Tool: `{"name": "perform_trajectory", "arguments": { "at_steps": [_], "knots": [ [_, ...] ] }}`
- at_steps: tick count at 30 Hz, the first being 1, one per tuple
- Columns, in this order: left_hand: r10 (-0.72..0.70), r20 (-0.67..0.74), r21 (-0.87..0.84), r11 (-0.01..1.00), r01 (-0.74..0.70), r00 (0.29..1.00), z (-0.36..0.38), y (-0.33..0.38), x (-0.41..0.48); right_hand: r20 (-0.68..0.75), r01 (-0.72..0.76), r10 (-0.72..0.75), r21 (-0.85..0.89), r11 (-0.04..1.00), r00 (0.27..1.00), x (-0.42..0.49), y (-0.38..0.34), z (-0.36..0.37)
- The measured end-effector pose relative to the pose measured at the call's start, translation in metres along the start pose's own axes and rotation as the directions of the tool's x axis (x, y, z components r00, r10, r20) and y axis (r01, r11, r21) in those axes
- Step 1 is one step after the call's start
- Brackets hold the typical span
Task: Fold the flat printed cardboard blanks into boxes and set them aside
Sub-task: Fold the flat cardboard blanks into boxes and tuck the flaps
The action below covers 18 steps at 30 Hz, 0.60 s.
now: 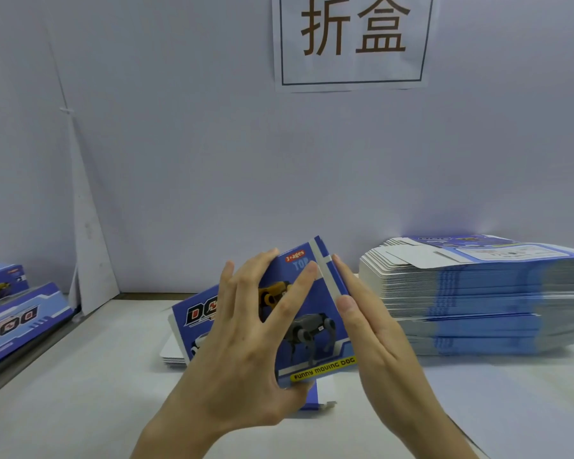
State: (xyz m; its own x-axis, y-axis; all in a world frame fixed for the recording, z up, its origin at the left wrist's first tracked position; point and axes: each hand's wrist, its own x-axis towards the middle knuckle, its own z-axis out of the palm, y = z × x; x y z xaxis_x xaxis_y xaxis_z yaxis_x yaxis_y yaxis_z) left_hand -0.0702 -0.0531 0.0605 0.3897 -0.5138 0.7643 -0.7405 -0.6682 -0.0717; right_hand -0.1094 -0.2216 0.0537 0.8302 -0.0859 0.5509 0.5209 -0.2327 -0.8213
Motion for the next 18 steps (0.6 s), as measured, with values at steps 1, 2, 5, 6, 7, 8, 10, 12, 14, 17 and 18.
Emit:
{"name": "perform_trajectory", "arguments": {
  "at_steps": [1, 2, 5, 6, 7, 8, 10, 12, 14, 17, 18],
  "knots": [
    [-0.008, -0.001, -0.003, 1.0, 0.008, 1.0, 0.0, 0.0, 0.0, 0.004, 0.007, -0.007, -0.034, 0.999, 1.0, -0.001, -0.001, 0.001],
    [-0.014, -0.004, -0.004, 1.0, 0.014, 1.0, -0.001, -0.001, 0.0, 0.027, 0.011, -0.009, -0.067, 0.998, 1.0, -0.001, -0.002, 0.001],
    [-0.024, -0.045, 0.004, 1.0, 0.024, 0.999, -0.006, 0.003, 0.002, 0.14, 0.061, -0.055, -0.037, 0.997, 0.989, -0.001, -0.008, -0.006],
    [-0.037, -0.068, 0.0, 0.999, 0.037, 0.997, -0.008, 0.007, 0.004, 0.116, 0.109, -0.111, 0.02, 0.994, 0.987, -0.001, -0.009, -0.009],
    [-0.059, -0.085, -0.019, 0.998, 0.057, 0.995, -0.011, 0.012, 0.005, 0.032, 0.174, -0.177, 0.081, 0.981, 0.984, 0.0, -0.011, -0.013],
    [-0.084, -0.095, -0.059, 0.995, 0.078, 0.992, -0.013, 0.018, 0.007, -0.08, 0.242, -0.234, 0.121, 0.963, 0.969, 0.001, -0.011, -0.017],
    [-0.134, -0.103, -0.215, 0.97, 0.109, 0.986, -0.016, 0.027, 0.009, -0.261, 0.34, -0.3, 0.125, 0.932, 0.918, 0.004, -0.015, -0.025],
    [-0.191, -0.077, -0.431, 0.892, 0.14, 0.979, -0.019, 0.03, 0.011, -0.352, 0.394, -0.336, 0.108, 0.913, 0.874, 0.006, -0.02, -0.034],
    [-0.242, -0.065, -0.583, 0.797, 0.16, 0.968, -0.022, 0.024, 0.011, -0.388, 0.38, -0.314, 0.107, 0.919, 0.867, 0.006, -0.026, -0.041],
    [-0.305, -0.038, -0.743, 0.645, 0.177, 0.952, -0.026, 0.014, 0.009, -0.341, 0.306, -0.234, 0.175, 0.936, 0.911, 0.006, -0.031, -0.045],
    [-0.313, 0.015, -0.822, 0.537, 0.19, 0.95, -0.027, 0.014, 0.008, -0.319, 0.294, -0.224, 0.189, 0.937, 0.921, 0.006, -0.032, -0.045]
  ]
}}
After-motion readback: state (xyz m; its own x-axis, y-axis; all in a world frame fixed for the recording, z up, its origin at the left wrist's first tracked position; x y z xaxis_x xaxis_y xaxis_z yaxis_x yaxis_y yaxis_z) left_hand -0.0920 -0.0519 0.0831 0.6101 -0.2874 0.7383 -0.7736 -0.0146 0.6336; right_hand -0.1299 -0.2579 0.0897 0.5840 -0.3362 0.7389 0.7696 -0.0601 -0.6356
